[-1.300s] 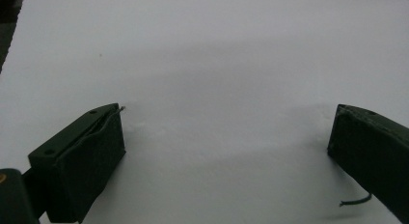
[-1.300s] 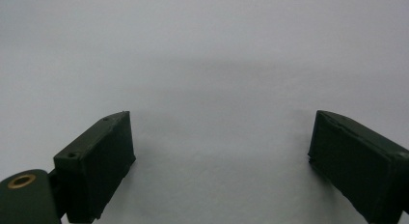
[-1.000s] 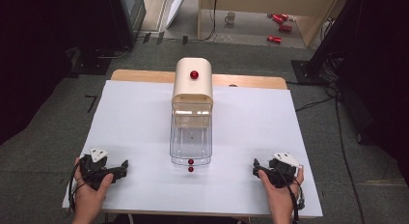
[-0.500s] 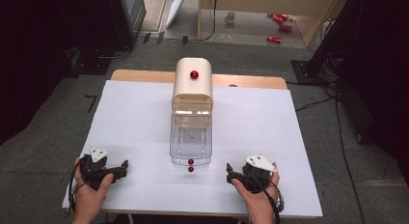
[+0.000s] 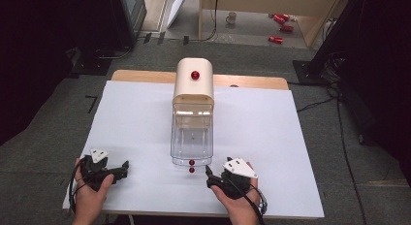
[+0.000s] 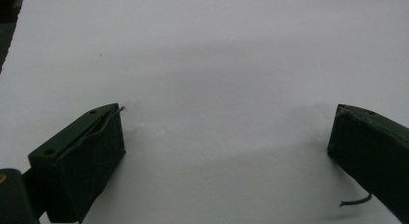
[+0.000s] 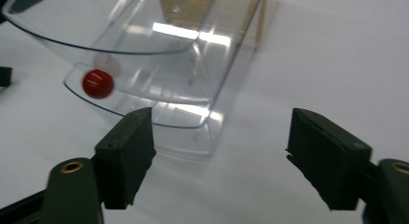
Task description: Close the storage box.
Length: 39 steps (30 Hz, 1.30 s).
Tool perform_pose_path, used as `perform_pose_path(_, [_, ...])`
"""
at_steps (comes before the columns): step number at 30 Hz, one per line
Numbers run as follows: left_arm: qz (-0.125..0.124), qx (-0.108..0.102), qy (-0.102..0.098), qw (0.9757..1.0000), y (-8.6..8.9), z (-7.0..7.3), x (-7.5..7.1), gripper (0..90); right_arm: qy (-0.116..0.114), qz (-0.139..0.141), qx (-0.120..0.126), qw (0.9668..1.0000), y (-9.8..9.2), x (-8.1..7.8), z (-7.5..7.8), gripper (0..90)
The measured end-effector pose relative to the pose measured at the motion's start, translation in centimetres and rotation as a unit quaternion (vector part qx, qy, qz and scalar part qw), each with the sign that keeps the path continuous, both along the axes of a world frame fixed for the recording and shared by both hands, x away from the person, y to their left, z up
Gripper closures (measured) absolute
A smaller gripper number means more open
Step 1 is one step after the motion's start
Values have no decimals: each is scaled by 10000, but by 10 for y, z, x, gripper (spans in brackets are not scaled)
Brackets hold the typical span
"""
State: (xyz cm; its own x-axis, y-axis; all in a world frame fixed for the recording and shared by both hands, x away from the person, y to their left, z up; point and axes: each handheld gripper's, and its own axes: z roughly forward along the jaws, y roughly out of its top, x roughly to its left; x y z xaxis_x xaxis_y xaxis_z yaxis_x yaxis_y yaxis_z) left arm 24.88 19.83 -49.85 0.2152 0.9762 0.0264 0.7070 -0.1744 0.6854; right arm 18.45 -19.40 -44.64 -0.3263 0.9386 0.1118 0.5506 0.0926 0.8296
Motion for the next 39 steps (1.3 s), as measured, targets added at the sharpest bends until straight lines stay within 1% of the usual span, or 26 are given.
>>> perform_pose_path(1, [-1, 2, 3, 10000, 0, 0, 0, 0, -14, 21, 50, 10000, 3, -1, 2, 287])
perform_pose_path(4, [-1, 1, 2, 10000, 0, 0, 0, 0, -47, 166, 99, 9998, 12, -1, 5, 371])
perform_pose_path(8, [-3, 3, 2, 10000, 0, 0, 0, 0, -90, 377, 140, 9992, 23, -1, 9, 445])
perform_pose_path(9, [-1, 2, 2, 10000, 0, 0, 0, 0, -87, 382, 127, 9992, 26, -1, 10, 447])
perform_pose_path(11, [-1, 2, 2, 10000, 0, 0, 0, 0, -83, 328, 93, 9994, 29, -1, 10, 479])
perform_pose_path(13, [1, 2, 1, 10000, 0, 0, 0, 0, -65, 311, 117, 9994, 29, -2, 9, 509])
perform_pose_path(14, [1, 2, 1, 10000, 0, 0, 0, 0, -65, 311, 117, 9994, 29, -2, 9, 509])
perform_pose_path(15, [0, 2, 1, 10000, 0, 0, 0, 0, -90, 274, 196, 9994, 29, -4, 10, 533])
perform_pose_path(18, [0, 2, 0, 10000, 0, 0, 0, 0, -116, 278, 218, 9993, 29, -6, 11, 548])
perform_pose_path(19, [-1, 2, 0, 10000, 0, 0, 0, 0, -118, 338, 262, 9990, 31, -9, 13, 569])
perform_pose_path(22, [0, 2, 0, 10000, 0, 0, 0, 0, -120, 412, 284, 9987, 33, -10, 14, 588])
perform_pose_path(23, [-1, 2, 2, 10000, 0, 0, 0, 0, -85, 472, 319, 9983, 36, -10, 13, 600])
perform_pose_path(26, [-2, 3, 2, 10000, 0, 0, 0, 0, -16, 529, 368, 9979, 41, -7, 12, 604])
perform_pose_path(29, [-1, 3, 4, 10000, 0, 0, 0, 0, -10, 567, 347, 9978, 44, -4, 12, 616])
perform_pose_path(34, [-3, 4, 4, 10000, 0, 0, 0, 0, 48, 667, 288, 9973, 55, -1, 9, 619])
perform_pose_path(37, [-4, 1, 2, 10000, 0, 0, 0, 0, 92, 642, 333, 9973, 60, 1, 7, 633])
perform_pose_path(39, [-3, 3, 5, 10000, 0, 0, 0, 0, 71, 608, 280, 9977, 64, 1, 6, 634])
